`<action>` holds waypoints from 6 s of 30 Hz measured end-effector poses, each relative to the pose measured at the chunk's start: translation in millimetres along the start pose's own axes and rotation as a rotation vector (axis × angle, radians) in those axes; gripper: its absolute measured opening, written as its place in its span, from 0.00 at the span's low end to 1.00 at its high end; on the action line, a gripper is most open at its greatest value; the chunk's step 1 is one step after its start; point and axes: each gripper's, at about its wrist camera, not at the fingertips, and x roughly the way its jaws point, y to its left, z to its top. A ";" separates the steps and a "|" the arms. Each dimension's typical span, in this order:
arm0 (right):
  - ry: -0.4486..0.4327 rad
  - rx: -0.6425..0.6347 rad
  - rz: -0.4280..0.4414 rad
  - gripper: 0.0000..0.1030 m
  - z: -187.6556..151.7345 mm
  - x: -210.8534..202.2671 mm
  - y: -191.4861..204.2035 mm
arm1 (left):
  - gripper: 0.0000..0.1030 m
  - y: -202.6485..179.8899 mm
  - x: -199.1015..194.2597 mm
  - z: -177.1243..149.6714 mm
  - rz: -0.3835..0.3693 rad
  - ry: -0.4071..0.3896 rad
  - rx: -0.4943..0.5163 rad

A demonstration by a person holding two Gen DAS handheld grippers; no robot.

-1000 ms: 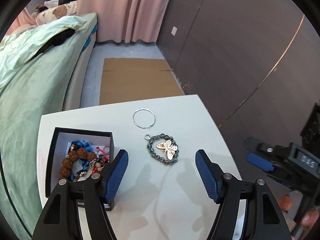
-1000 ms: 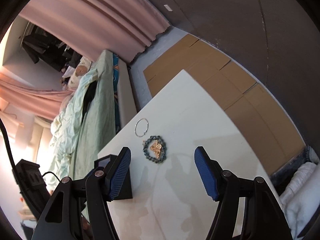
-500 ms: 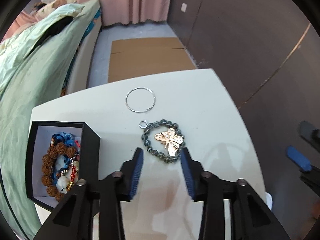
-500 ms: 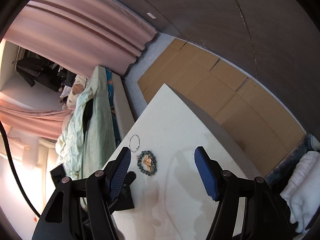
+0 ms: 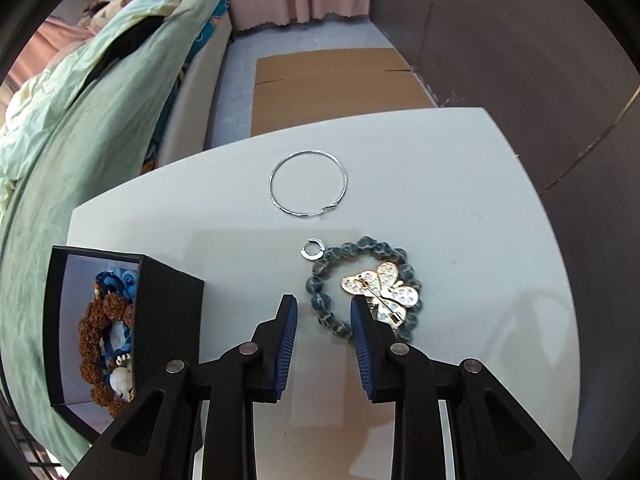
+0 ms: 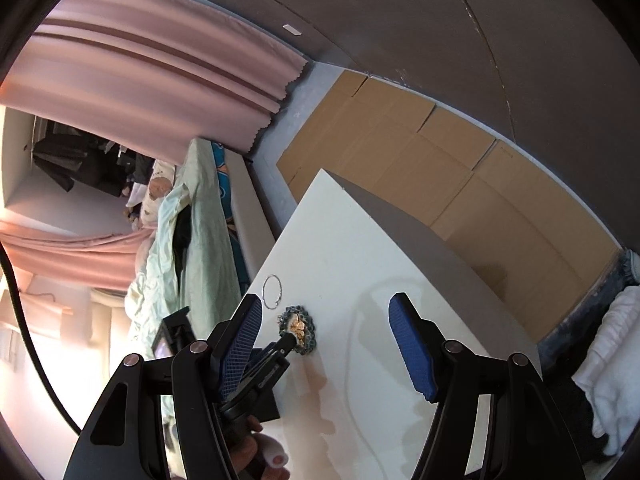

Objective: Organize jewelry

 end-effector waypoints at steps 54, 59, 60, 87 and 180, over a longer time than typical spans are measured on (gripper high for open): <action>0.238 -0.356 -0.140 0.62 -70.7 121.5 77.6 | 0.10 178.5 -91.0 -39.3 -0.555 -0.318 -0.197; 0.268 -0.366 -0.154 0.58 -74.0 141.6 79.6 | 0.10 187.5 -90.9 -38.4 -0.564 -0.319 -0.188; 0.274 -0.364 -0.159 0.58 -73.7 145.1 79.7 | 0.10 187.6 -91.1 -39.6 -0.563 -0.321 -0.186; 0.222 -0.432 -0.102 0.13 -79.1 147.3 114.4 | 0.62 225.5 -92.9 -37.5 -0.629 -0.331 -0.331; 0.092 -0.033 -0.020 0.59 3.1 64.7 31.5 | 0.11 15.3 17.3 38.5 -0.108 0.057 0.174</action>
